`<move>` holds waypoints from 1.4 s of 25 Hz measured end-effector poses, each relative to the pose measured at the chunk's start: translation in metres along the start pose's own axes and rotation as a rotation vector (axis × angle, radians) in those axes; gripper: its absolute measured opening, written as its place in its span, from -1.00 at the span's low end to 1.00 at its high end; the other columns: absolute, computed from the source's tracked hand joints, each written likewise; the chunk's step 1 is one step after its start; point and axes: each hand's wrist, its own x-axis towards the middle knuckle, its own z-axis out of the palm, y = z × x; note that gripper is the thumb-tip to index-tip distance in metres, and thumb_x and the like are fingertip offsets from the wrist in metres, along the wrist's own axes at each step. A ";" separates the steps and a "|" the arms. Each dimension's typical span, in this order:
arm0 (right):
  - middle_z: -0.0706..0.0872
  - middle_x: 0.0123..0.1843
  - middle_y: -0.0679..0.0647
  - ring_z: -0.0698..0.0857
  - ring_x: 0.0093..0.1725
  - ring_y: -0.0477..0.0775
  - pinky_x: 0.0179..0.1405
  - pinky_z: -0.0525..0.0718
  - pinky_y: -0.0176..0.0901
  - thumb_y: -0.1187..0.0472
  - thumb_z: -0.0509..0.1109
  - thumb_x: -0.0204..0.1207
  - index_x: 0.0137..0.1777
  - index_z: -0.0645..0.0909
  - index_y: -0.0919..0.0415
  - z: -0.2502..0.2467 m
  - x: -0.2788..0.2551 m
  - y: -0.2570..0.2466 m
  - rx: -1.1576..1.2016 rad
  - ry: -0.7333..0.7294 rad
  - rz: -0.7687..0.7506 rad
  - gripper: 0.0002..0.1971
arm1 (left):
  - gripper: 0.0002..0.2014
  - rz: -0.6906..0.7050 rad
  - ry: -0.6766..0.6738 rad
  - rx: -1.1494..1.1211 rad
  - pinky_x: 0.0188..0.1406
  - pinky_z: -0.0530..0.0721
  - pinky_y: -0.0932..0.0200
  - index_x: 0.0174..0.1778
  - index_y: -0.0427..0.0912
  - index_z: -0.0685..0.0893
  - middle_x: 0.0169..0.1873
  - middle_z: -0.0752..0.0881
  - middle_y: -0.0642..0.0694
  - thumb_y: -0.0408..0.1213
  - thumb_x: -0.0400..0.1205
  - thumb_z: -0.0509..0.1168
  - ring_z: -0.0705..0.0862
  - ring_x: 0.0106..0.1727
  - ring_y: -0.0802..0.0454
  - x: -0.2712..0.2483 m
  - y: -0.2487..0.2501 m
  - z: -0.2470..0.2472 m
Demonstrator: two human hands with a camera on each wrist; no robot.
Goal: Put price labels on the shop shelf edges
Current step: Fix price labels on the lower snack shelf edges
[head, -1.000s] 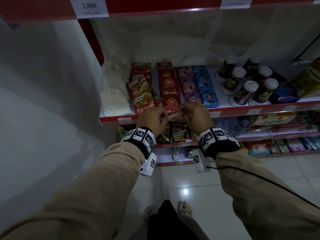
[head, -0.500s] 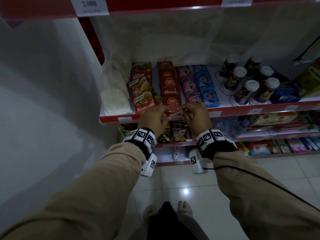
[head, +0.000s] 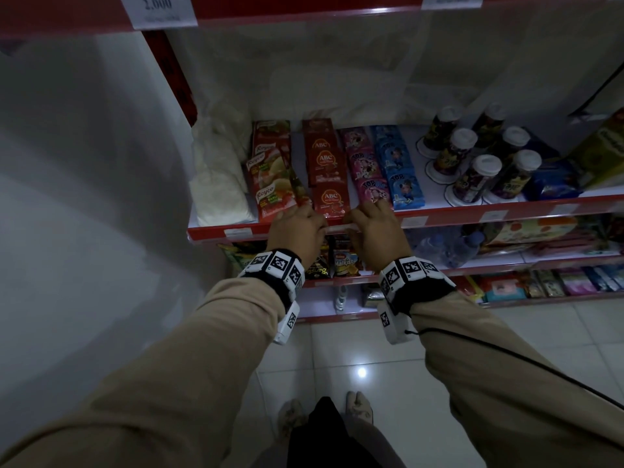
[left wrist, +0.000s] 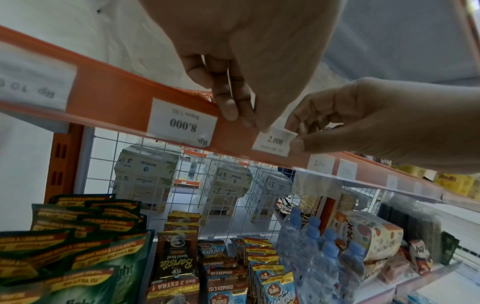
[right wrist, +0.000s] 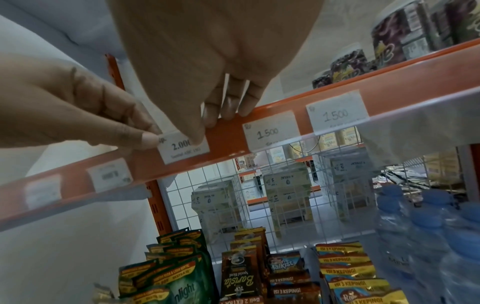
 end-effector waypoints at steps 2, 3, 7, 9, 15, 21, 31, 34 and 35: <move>0.66 0.07 0.21 0.51 0.13 0.28 0.00 0.50 0.07 0.24 0.33 0.54 0.08 0.68 0.23 0.000 0.002 0.001 -0.021 -0.030 0.002 -0.82 | -0.72 0.013 -0.013 0.047 0.25 0.39 -0.01 0.21 0.00 0.67 0.28 0.59 -0.06 -0.07 0.69 0.14 0.50 0.31 -0.10 0.000 0.000 0.000; 0.67 0.06 0.21 0.52 0.12 0.27 -0.01 0.50 0.06 0.24 0.32 0.55 0.07 0.69 0.23 -0.001 0.003 0.001 -0.026 -0.030 -0.001 -0.82 | -0.71 0.021 -0.020 0.076 0.24 0.39 0.00 0.22 -0.01 0.67 0.29 0.58 -0.05 -0.07 0.69 0.13 0.49 0.31 -0.09 0.000 0.000 0.000; 0.68 0.02 0.24 0.55 0.07 0.30 -0.07 0.55 0.08 0.25 0.33 0.55 0.03 0.72 0.24 -0.001 0.004 0.001 -0.040 -0.015 -0.021 -0.83 | -0.69 0.032 -0.033 0.136 0.22 0.40 0.01 0.24 0.00 0.66 0.26 0.58 -0.03 -0.04 0.69 0.11 0.48 0.30 -0.07 -0.001 0.000 0.000; 0.67 0.02 0.24 0.55 0.07 0.30 -0.08 0.56 0.10 0.24 0.32 0.55 0.04 0.72 0.24 0.000 0.003 0.001 -0.065 -0.018 -0.027 -0.82 | -0.68 0.028 -0.035 0.156 0.24 0.39 0.00 0.25 -0.01 0.65 0.29 0.57 -0.05 -0.04 0.69 0.11 0.47 0.32 -0.08 -0.002 0.001 0.000; 0.66 0.05 0.21 0.54 0.09 0.28 -0.06 0.53 0.04 0.23 0.32 0.55 0.08 0.72 0.18 0.002 0.004 0.002 -0.091 -0.039 -0.021 -0.81 | -0.69 0.030 -0.034 0.193 0.24 0.37 -0.02 0.25 -0.03 0.65 0.34 0.55 -0.10 -0.06 0.70 0.11 0.47 0.33 -0.11 -0.002 0.001 0.001; 0.65 0.05 0.24 0.53 0.09 0.31 -0.05 0.55 0.10 0.26 0.34 0.52 0.08 0.70 0.24 0.002 0.001 0.000 -0.069 -0.021 -0.015 -0.81 | -0.72 0.034 -0.017 0.191 0.23 0.38 -0.02 0.21 -0.03 0.65 0.32 0.57 -0.10 -0.08 0.70 0.12 0.48 0.32 -0.12 -0.002 0.000 0.002; 0.69 0.02 0.22 0.55 0.04 0.31 -0.06 0.59 0.12 0.31 0.41 0.39 0.06 0.68 0.21 0.001 -0.005 -0.002 0.030 0.079 -0.003 -0.77 | -0.72 0.108 0.057 0.127 0.15 0.35 0.00 0.24 -0.09 0.64 0.18 0.64 -0.10 -0.14 0.69 0.14 0.53 0.24 -0.13 -0.007 -0.009 0.003; 0.66 0.08 0.21 0.53 0.09 0.30 0.01 0.55 0.13 0.27 0.40 0.40 0.09 0.67 0.18 0.002 -0.004 -0.008 0.005 0.050 0.030 -0.75 | -0.72 0.137 0.081 0.099 0.13 0.37 -0.02 0.24 -0.13 0.62 0.17 0.65 -0.13 -0.18 0.65 0.20 0.55 0.22 -0.16 -0.009 -0.014 0.002; 0.65 0.11 0.21 0.53 0.13 0.30 0.04 0.53 0.13 0.26 0.40 0.40 0.11 0.66 0.17 0.003 -0.004 -0.011 -0.005 0.037 0.040 -0.73 | -0.72 0.141 0.084 0.108 0.13 0.37 -0.02 0.23 -0.13 0.62 0.17 0.66 -0.13 -0.18 0.63 0.22 0.55 0.22 -0.16 -0.010 -0.016 0.001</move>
